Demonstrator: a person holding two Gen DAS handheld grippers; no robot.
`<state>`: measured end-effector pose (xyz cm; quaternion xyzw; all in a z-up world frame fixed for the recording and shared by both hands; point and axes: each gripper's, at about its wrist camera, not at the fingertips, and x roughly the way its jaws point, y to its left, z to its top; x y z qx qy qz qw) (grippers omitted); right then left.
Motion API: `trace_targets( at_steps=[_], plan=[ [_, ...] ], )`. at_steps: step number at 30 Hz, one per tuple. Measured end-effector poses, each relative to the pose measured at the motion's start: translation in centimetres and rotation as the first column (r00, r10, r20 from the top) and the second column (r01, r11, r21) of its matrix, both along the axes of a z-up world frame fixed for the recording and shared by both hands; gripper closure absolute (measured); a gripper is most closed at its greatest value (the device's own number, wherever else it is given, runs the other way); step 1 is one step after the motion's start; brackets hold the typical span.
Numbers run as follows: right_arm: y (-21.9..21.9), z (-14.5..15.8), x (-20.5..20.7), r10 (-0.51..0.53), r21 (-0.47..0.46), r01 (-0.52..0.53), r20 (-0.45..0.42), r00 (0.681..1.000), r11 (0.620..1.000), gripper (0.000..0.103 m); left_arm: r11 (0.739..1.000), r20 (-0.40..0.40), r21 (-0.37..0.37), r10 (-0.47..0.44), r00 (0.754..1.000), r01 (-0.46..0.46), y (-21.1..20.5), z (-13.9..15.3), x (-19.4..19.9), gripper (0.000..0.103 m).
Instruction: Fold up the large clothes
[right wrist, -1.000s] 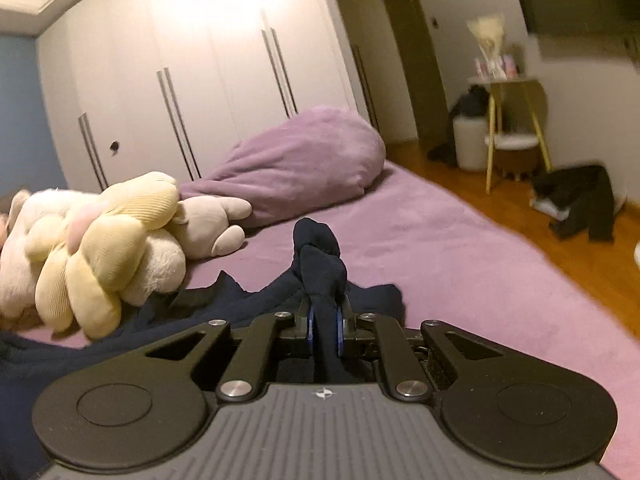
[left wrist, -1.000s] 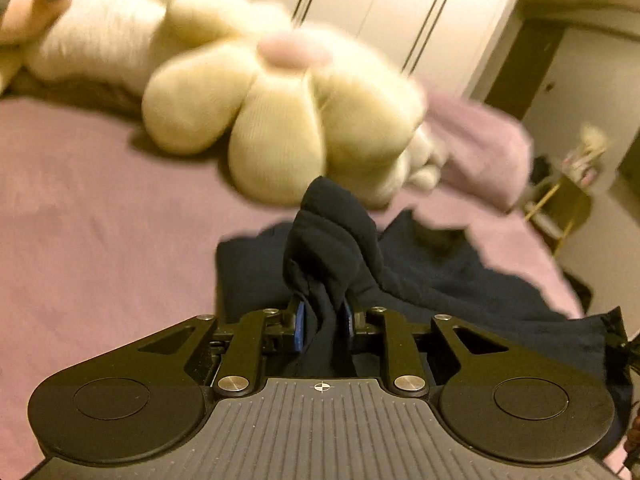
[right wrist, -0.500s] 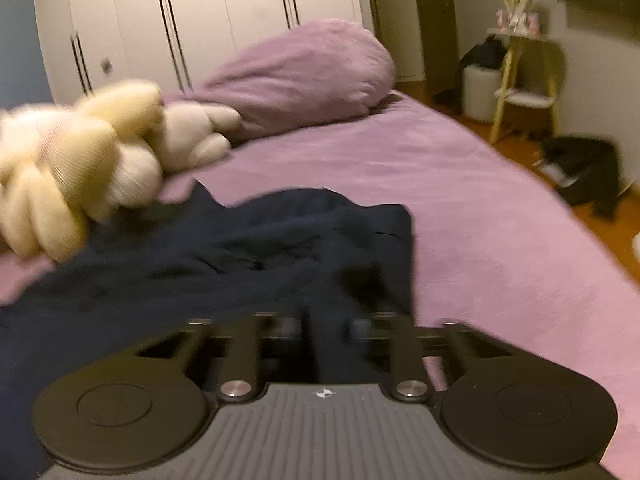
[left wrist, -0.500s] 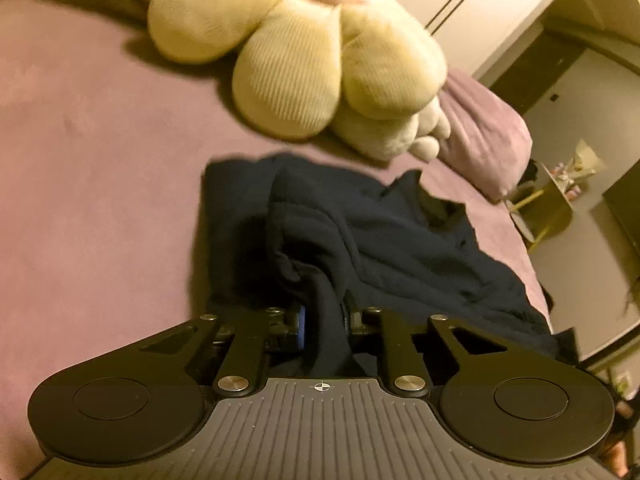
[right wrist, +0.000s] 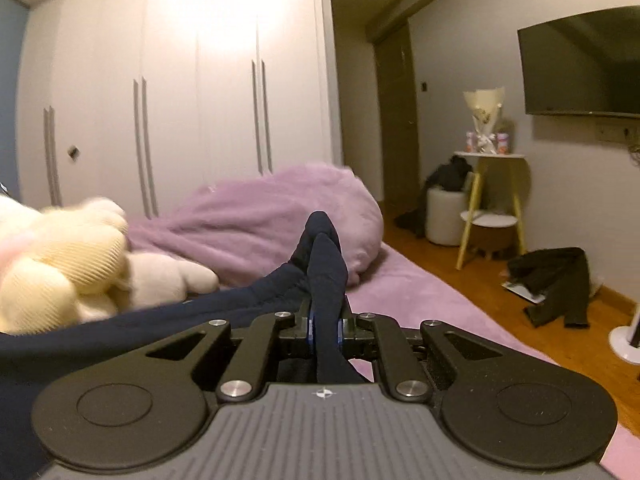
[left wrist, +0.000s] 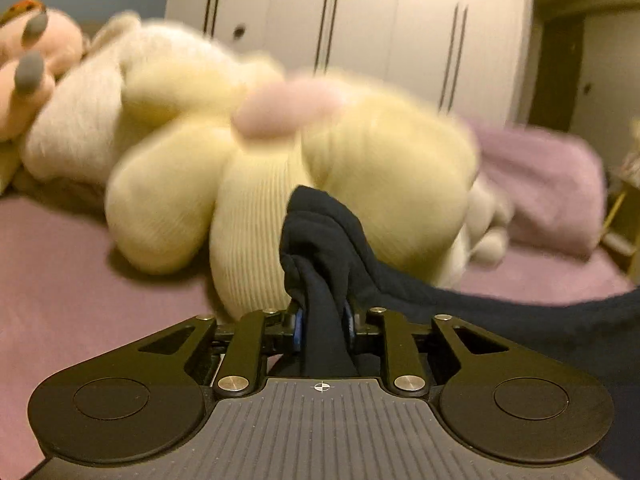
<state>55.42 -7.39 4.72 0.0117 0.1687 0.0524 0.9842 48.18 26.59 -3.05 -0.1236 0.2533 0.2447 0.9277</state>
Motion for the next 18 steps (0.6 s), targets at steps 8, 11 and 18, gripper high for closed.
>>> trace_targets(
  at_steps=[8, 11, 18],
  plan=[
    [1.3, -11.1, 5.2, -0.036, -0.143, -0.003, -0.265, 0.964, 0.990, 0.091, 0.997, -0.054, -0.067, 0.043, 0.998, -0.046, 1.9, -7.9, 1.2, 0.034],
    [1.0, -12.8, 5.7, -0.039, -0.119, 0.006, -0.269, 0.962, 0.993, 0.086, 0.994, -0.026, -0.097, 0.048, 0.998, -0.050, 2.3, -8.7, 1.1, 0.028],
    [-0.8, -14.0, 5.8, -0.026, 0.006, 0.028, -0.252, 0.967, 1.000, 0.085, 0.984, 0.001, -0.164, 0.067, 0.998, -0.066, 3.3, -9.2, 1.0, 0.017]
  ],
)
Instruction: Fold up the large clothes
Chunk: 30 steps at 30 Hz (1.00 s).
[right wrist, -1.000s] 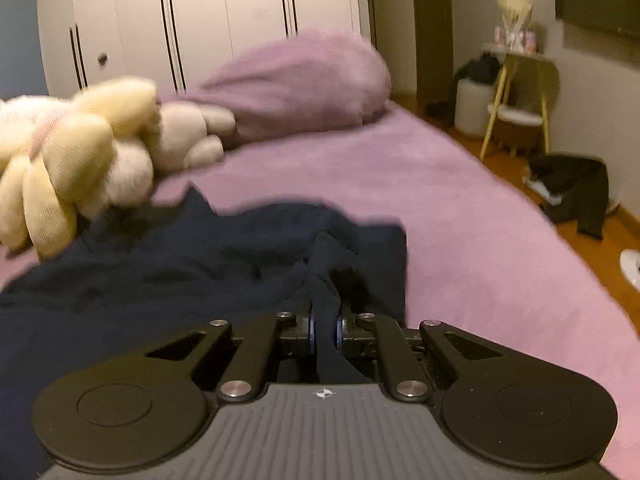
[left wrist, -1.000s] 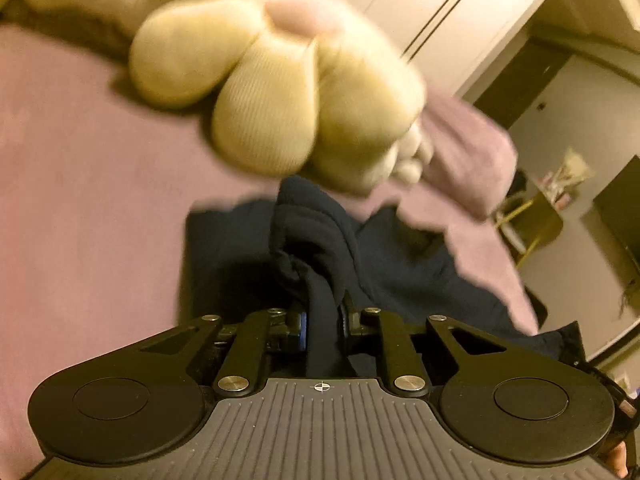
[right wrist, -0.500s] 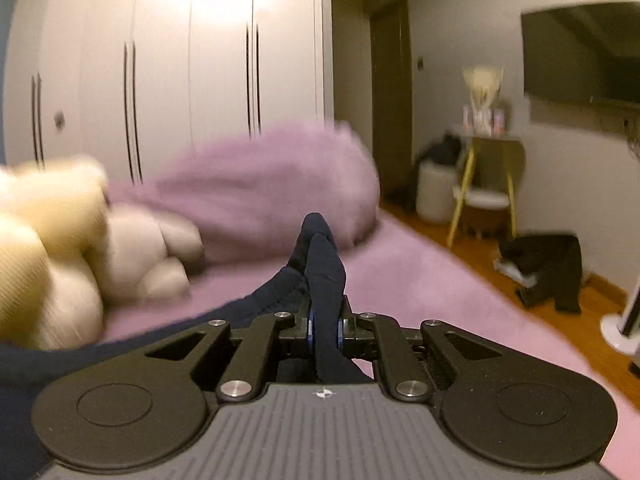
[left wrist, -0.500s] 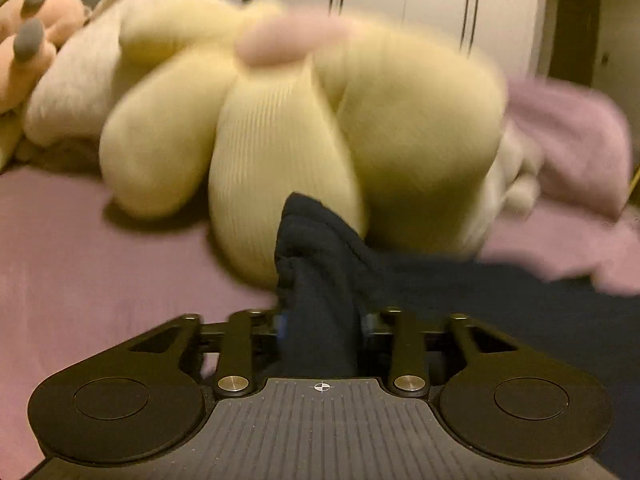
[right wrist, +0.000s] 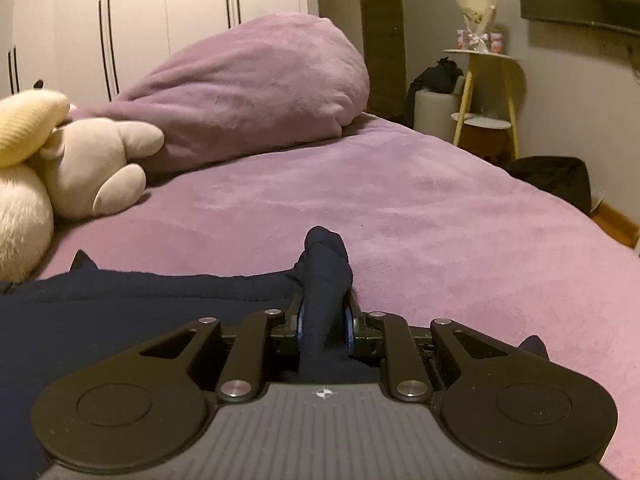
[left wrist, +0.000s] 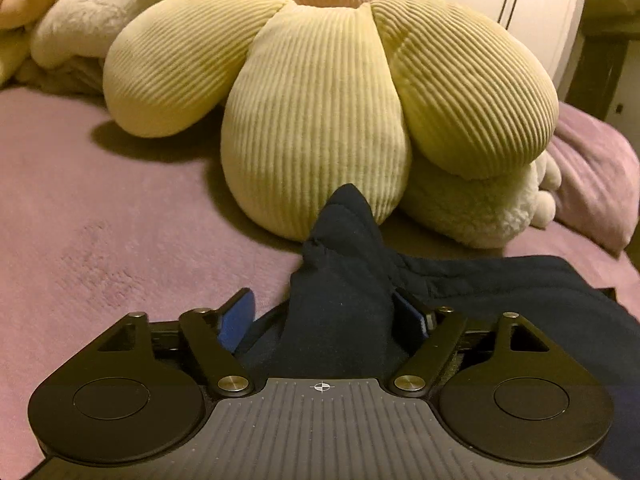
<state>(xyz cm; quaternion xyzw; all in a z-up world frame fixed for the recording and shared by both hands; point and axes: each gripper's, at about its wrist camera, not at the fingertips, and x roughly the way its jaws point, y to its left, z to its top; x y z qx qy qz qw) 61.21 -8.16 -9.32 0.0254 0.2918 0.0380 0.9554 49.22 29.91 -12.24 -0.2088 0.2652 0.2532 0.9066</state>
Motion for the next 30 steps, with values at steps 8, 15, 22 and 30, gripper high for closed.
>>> trace_targets(
  at_steps=[8, 15, 22, 30],
  plan=[
    [-1.6, 3.9, -3.5, -0.030, 0.061, 0.026, 0.060, 0.998, 0.998, 0.037, 1.000, -0.029, -0.014, 0.017, 0.999, -0.018, -0.6, 3.3, -4.4, 0.010],
    [0.6, 7.2, -10.5, 0.156, 0.056, -0.168, 0.178, 0.971, 0.984, 0.055, 0.982, -0.037, 0.153, -0.101, 0.994, 0.106, -6.6, 4.7, -4.7, 0.006],
    [2.9, 3.2, -8.2, 0.188, -0.047, -0.186, 0.046, 0.981, 0.981, 0.058, 0.987, -0.095, 0.137, -0.074, 0.993, 0.087, -5.9, 1.8, -2.9, 0.000],
    [2.2, 1.0, -7.2, 0.150, -0.001, -0.150, 0.043, 0.988, 0.989, 0.058, 0.992, -0.049, 0.098, -0.075, 0.996, 0.080, -5.3, 0.8, -3.1, 0.000]
  ],
)
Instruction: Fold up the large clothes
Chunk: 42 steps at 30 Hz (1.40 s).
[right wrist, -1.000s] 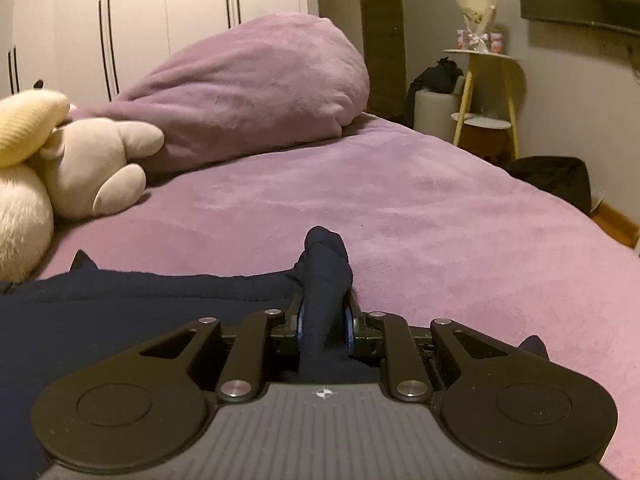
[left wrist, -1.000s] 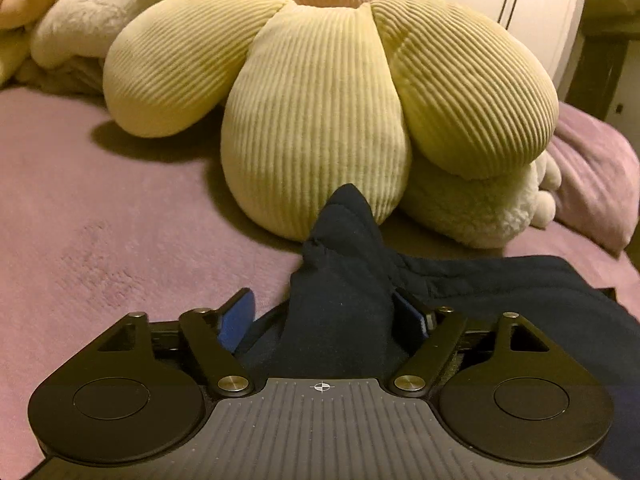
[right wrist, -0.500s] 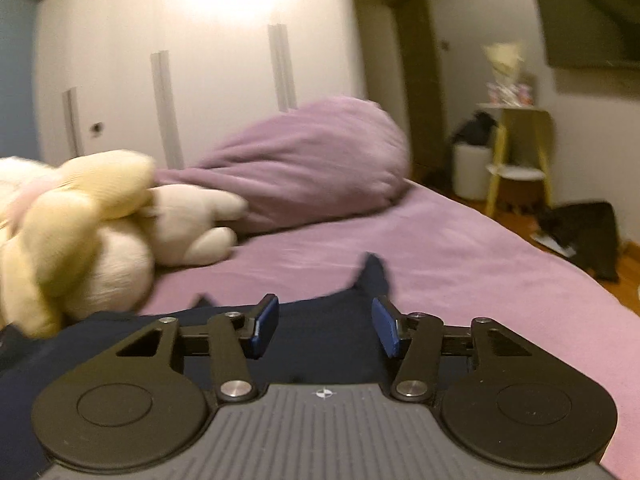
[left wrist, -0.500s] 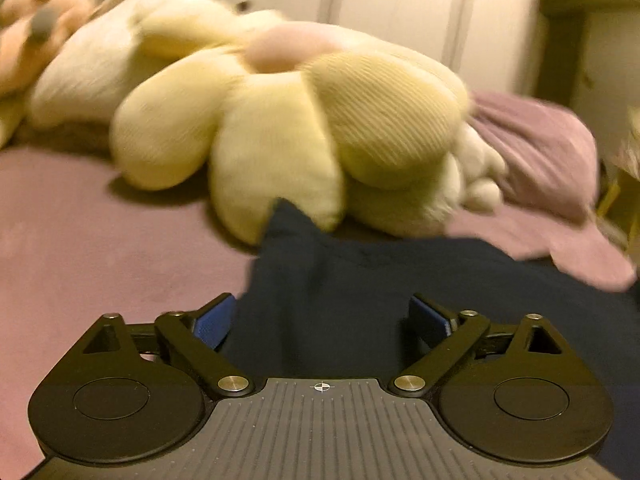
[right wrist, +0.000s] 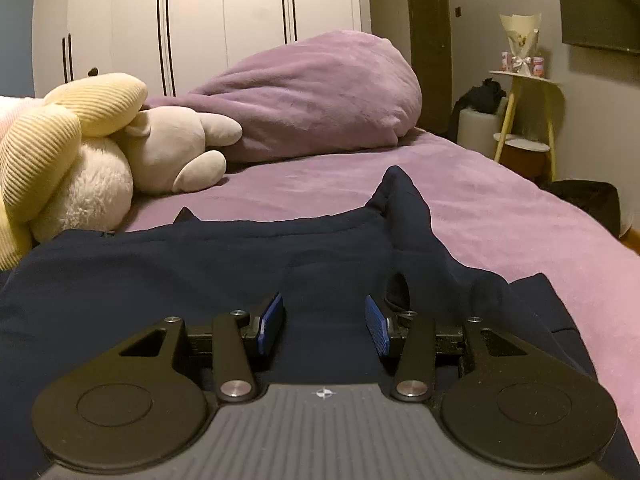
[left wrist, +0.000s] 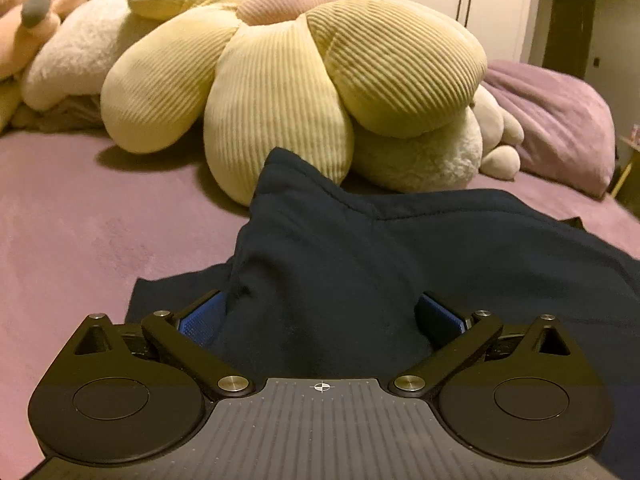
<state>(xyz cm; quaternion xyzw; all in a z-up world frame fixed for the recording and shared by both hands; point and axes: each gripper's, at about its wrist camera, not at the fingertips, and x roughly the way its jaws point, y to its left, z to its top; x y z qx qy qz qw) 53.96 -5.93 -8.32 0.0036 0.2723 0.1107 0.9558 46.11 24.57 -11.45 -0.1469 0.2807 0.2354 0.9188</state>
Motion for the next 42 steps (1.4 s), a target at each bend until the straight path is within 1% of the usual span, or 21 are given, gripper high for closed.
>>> trace_targets(
  at_steps=[3, 9, 13, 15, 17, 20, 22, 24, 25, 26, 28, 29, 30, 31, 33, 35, 38, 39, 40, 41, 42],
  plan=[
    [-0.5, -0.4, -0.2, 0.003, 0.031, -0.003, 0.011, 1.000, 1.000, 0.058, 1.000, -0.006, 0.004, 0.002, 1.000, -0.002, -0.1, 0.0, 0.3, 0.000],
    [-0.2, -0.2, -0.3, 0.003, 0.016, -0.003, 0.008, 1.000, 1.000, 0.058, 1.000, -0.016, 0.002, 0.003, 1.000, -0.003, -0.1, 0.1, 0.1, 0.000],
    [0.3, 0.3, -0.5, 0.004, -0.029, -0.004, -0.005, 1.000, 1.000, 0.056, 1.000, -0.047, -0.018, -0.004, 0.999, 0.003, 0.1, 1.0, -0.8, 0.000],
    [0.0, 0.8, -0.8, 0.007, -0.029, -0.008, -0.022, 1.000, 1.000, 0.056, 0.998, -0.046, -0.061, -0.022, 0.999, 0.019, 0.2, 1.4, -2.6, 0.000],
    [-1.1, 1.6, -1.8, 0.019, 0.004, -0.019, -0.049, 0.999, 1.000, 0.056, 0.991, -0.028, -0.120, -0.057, 0.998, 0.053, 0.6, 2.1, -5.8, 0.000],
    [-5.3, 3.0, -5.2, 0.048, 0.134, -0.035, -0.097, 0.994, 0.990, 0.055, 0.983, -0.060, -0.165, -0.090, 0.994, 0.079, 0.5, 2.2, -12.0, 0.000],
    [-9.4, 3.9, -8.8, 0.059, 0.215, -0.028, -0.136, 0.989, 0.976, 0.055, 0.968, -0.088, -0.235, -0.114, 0.990, 0.090, 0.6, 1.5, -15.9, 0.000],
    [-13.4, 4.6, -13.0, 0.073, 0.299, -0.025, -0.151, 0.986, 0.954, 0.054, 0.936, -0.050, -0.344, -0.098, 0.994, 0.075, 1.0, 1.0, -19.5, 0.000],
    [-15.2, 4.7, -15.0, 0.068, 0.340, -0.005, -0.173, 0.983, 0.940, 0.053, 0.923, -0.020, -0.380, -0.075, 0.997, 0.062, 1.0, 1.0, -20.8, 0.000],
    [-16.6, 4.7, -16.5, 0.065, 0.384, 0.015, -0.194, 0.979, 0.923, 0.048, 0.912, 0.013, -0.406, -0.056, 0.998, 0.057, 1.0, 1.2, -21.7, 0.000],
    [-18.7, 4.1, -18.4, 0.053, 0.459, 0.081, -0.272, 0.961, 0.885, 0.033, 0.876, 0.046, -0.478, -0.052, 0.998, 0.068, 1.2, 1.2, -21.8, 0.000],
    [-19.3, 3.7, -18.9, 0.033, 0.474, 0.118, -0.297, 0.954, 0.873, 0.034, 0.854, 0.052, -0.516, -0.044, 0.998, 0.065, 1.3, 1.1, -21.3, 0.000],
    [-19.9, 3.2, -19.1, 0.020, 0.495, 0.145, -0.313, 0.950, 0.857, 0.034, 0.839, 0.058, -0.540, -0.044, 0.997, 0.069, 1.5, 0.9, -20.7, 0.000],
    [-20.4, 2.5, -19.0, 0.019, 0.538, 0.180, -0.344, 0.939, 0.824, 0.034, 0.825, 0.059, -0.561, -0.044, 0.997, 0.070, 1.6, 0.8, -20.1, 0.000],
    [-21.4, 1.1, -18.0, 0.034, 0.642, 0.252, -0.398, 0.917, 0.724, 0.034, 0.789, 0.080, -0.610, -0.029, 0.996, 0.072, 1.7, 0.4, -18.9, 0.000],
    [-21.7, 0.5, -17.1, 0.011, 0.675, 0.296, -0.412, 0.911, 0.676, 0.034, 0.766, 0.080, -0.642, 0.010, 0.997, 0.044, 1.8, -0.2, -17.7, 0.000],
    [-21.4, -0.2, -15.2, -0.014, 0.703, 0.349, -0.435, 0.900, 0.620, 0.038, 0.754, 0.078, -0.657, 0.060, 0.995, 0.006, 2.0, -0.8, -16.6, 0.000],
    [-21.3, -0.4, -14.5, -0.027, 0.699, 0.372, -0.451, 0.892, 0.611, 0.041, 0.753, 0.077, -0.658, 0.071, 0.994, -0.003, 2.1, -0.8, -16.2, 0.004],
    [-21.1, -0.8, -13.9, -0.040, 0.694, 0.396, -0.469, 0.883, 0.601, 0.049, 0.755, 0.067, -0.655, 0.081, 0.994, -0.017, 2.2, -0.8, -15.9, 0.010],
    [-20.8, -1.2, -13.4, -0.048, 0.692, 0.413, -0.481, 0.875, 0.592, 0.054, 0.761, 0.039, -0.647, 0.092, 0.995, -0.045, 2.3, -0.7, -15.8, 0.031],
    [-20.7, -1.5, -12.8, -0.051, 0.693, 0.429, -0.494, 0.868, 0.579, 0.057, 0.752, 0.025, -0.657, 0.095, 0.995, -0.055, 2.7, -0.8, -15.8, 0.038]
  ],
)
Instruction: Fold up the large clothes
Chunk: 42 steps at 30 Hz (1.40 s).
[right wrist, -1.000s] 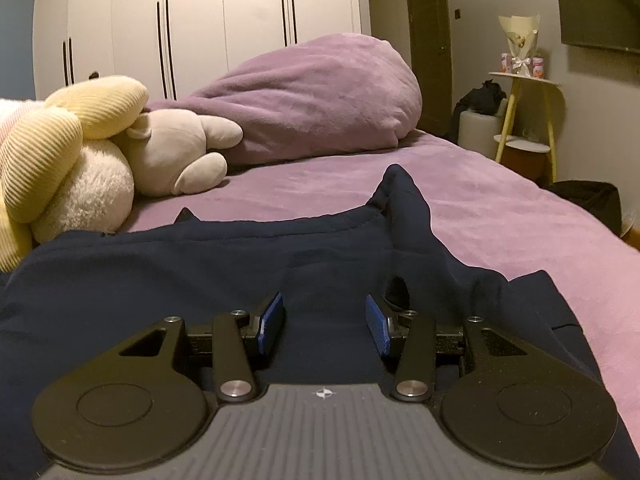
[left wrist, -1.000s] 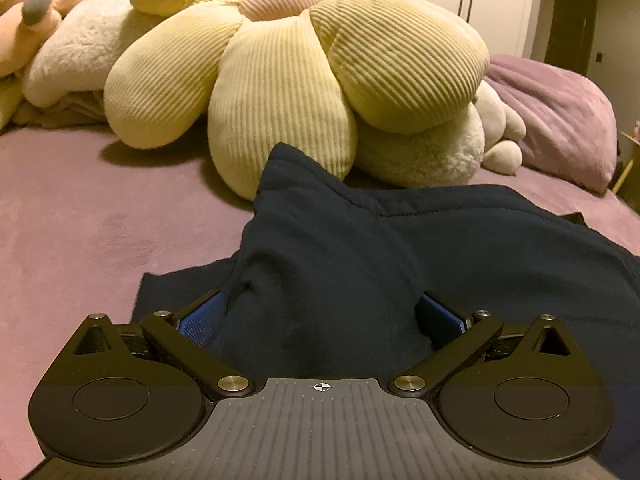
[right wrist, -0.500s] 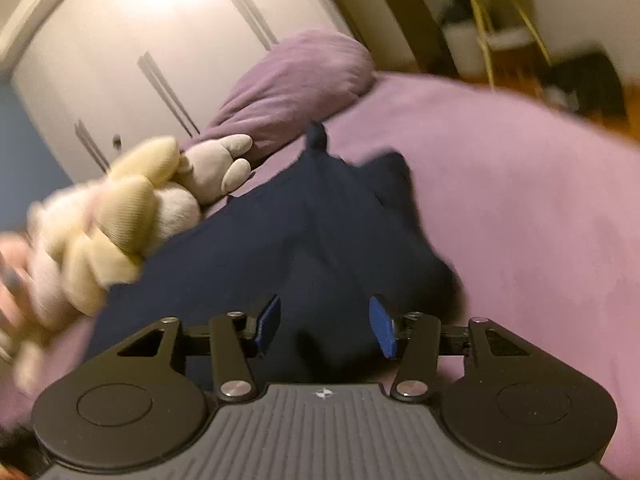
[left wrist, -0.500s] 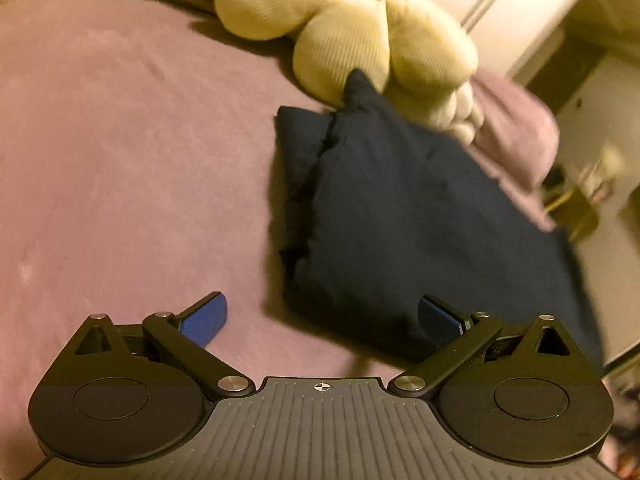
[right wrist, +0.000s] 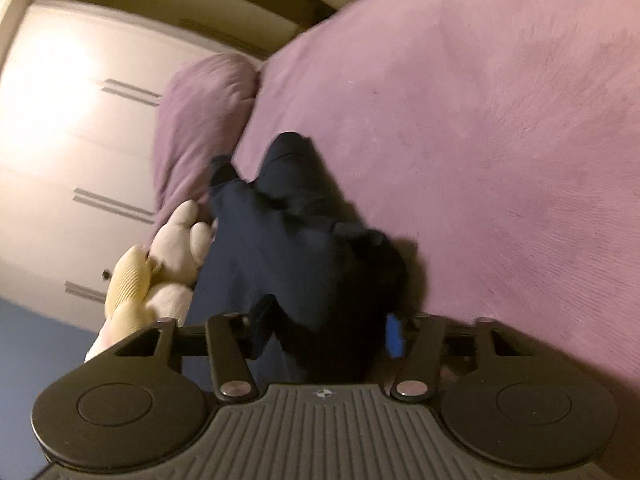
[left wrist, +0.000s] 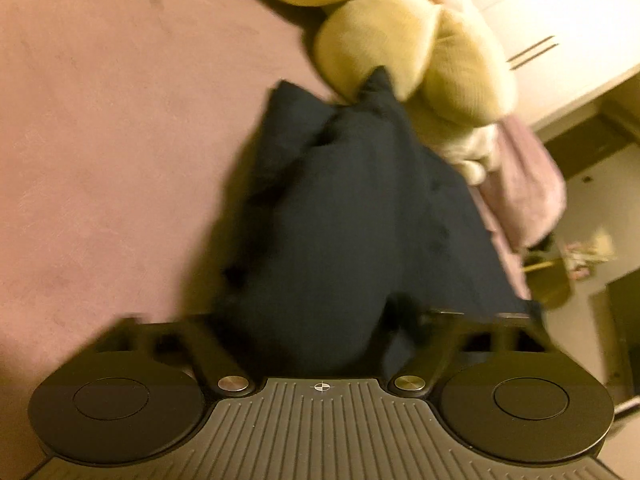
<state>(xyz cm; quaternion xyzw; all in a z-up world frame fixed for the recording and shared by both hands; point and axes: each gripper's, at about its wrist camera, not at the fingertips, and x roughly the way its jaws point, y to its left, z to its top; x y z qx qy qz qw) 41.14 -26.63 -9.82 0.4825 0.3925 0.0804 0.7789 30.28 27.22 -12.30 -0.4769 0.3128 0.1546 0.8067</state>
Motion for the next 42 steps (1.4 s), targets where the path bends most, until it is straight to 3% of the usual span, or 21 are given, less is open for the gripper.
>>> trace_targets(
  at_steps=[3, 5, 7, 12, 17, 19, 21, 24, 25, 27, 29, 30, 32, 34, 38, 39, 42],
  plan=[
    [0.3, -0.2, 0.8, 0.005, -0.005, -0.005, -0.009, 1.000, 1.000, 0.069, 0.998, 0.039, -0.053, -0.021, 0.999, 0.023, 0.9, 0.5, -1.0, 0.057],
    [0.8, 0.9, 0.6, 0.044, -0.076, -0.042, 0.023, 0.999, 0.996, 0.079, 0.999, 0.076, -0.024, -0.044, 0.996, 0.046, 0.7, 1.9, -1.7, 0.062],
    [1.0, 2.3, -0.3, 0.075, -0.130, -0.067, 0.056, 0.996, 0.989, 0.083, 0.998, 0.108, 0.006, -0.066, 0.992, 0.066, 0.4, 3.5, -2.6, 0.064],
    [-0.2, 4.4, -3.2, 0.118, -0.136, -0.107, 0.074, 0.990, 0.985, 0.084, 0.992, 0.153, 0.048, -0.119, 0.981, 0.113, -0.6, 6.6, -7.4, 0.065],
    [-3.0, 5.1, -8.9, 0.174, -0.104, -0.170, 0.027, 0.984, 0.980, 0.084, 0.985, 0.073, 0.065, -0.164, 0.984, 0.159, -1.6, 7.3, -15.4, 0.064],
    [-4.2, 5.2, -12.2, 0.218, -0.110, -0.216, 0.002, 0.976, 0.970, 0.083, 0.987, 0.025, 0.052, -0.151, 0.988, 0.149, -2.2, 6.5, -18.6, 0.060],
    [-5.2, 5.5, -15.5, 0.252, -0.124, -0.251, -0.015, 0.968, 0.960, 0.082, 0.992, -0.038, 0.023, -0.119, 0.992, 0.120, -2.4, 5.3, -20.8, 0.050],
    [-6.6, 6.1, -18.7, 0.262, -0.130, -0.265, -0.040, 0.964, 0.956, 0.068, 0.998, -0.074, 0.032, -0.052, 0.996, 0.054, -2.1, 5.0, -23.1, 0.046],
    [-7.2, 6.4, -19.2, 0.247, -0.139, -0.252, -0.050, 0.968, 0.958, 0.064, 0.998, -0.072, 0.056, -0.034, 0.997, 0.038, -2.0, 5.7, -23.4, 0.046],
    [-8.4, 7.7, -19.4, 0.209, -0.179, -0.214, -0.044, 0.977, 0.960, 0.064, 0.984, -0.081, 0.175, -0.012, 0.997, 0.026, -2.1, 7.6, -23.3, 0.048],
    [-8.8, 9.4, -19.5, 0.185, -0.250, -0.180, -0.006, 0.983, 0.951, 0.064, 0.958, -0.063, 0.286, -0.020, 0.998, 0.038, -2.5, 9.5, -22.3, 0.039],
    [-8.6, 10.6, -19.4, 0.190, -0.311, -0.171, 0.031, 0.981, 0.935, 0.064, 0.947, -0.053, 0.317, -0.031, 0.998, 0.046, -3.0, 10.1, -21.4, 0.030],
    [-7.1, 12.4, -19.1, 0.221, -0.418, -0.160, 0.100, 0.970, 0.894, 0.064, 0.931, -0.038, 0.358, -0.062, 0.997, 0.071, -3.9, 11.0, -19.1, 0.023],
    [-4.2, 13.7, -18.4, 0.297, -0.523, -0.165, 0.179, 0.938, 0.836, 0.066, 0.906, -0.027, 0.407, -0.111, 0.993, 0.112, -5.7, 11.4, -15.9, 0.017],
    [4.0, 14.1, -15.4, 0.495, -0.666, -0.215, 0.264, 0.828, 0.714, 0.077, 0.846, -0.036, 0.496, -0.206, 0.978, 0.197, -10.0, 11.2, -8.5, 0.006],
    [6.4, 13.8, -14.3, 0.550, -0.684, -0.244, 0.270, 0.791, 0.687, 0.078, 0.826, -0.048, 0.523, -0.215, 0.975, 0.208, -10.9, 10.6, -6.8, 0.006],
    [13.1, 12.3, -11.5, 0.644, -0.751, -0.267, 0.263, 0.718, 0.604, 0.078, 0.758, -0.089, 0.619, -0.193, 0.977, 0.206, -12.4, 8.5, -2.9, 0.006]
  ],
)
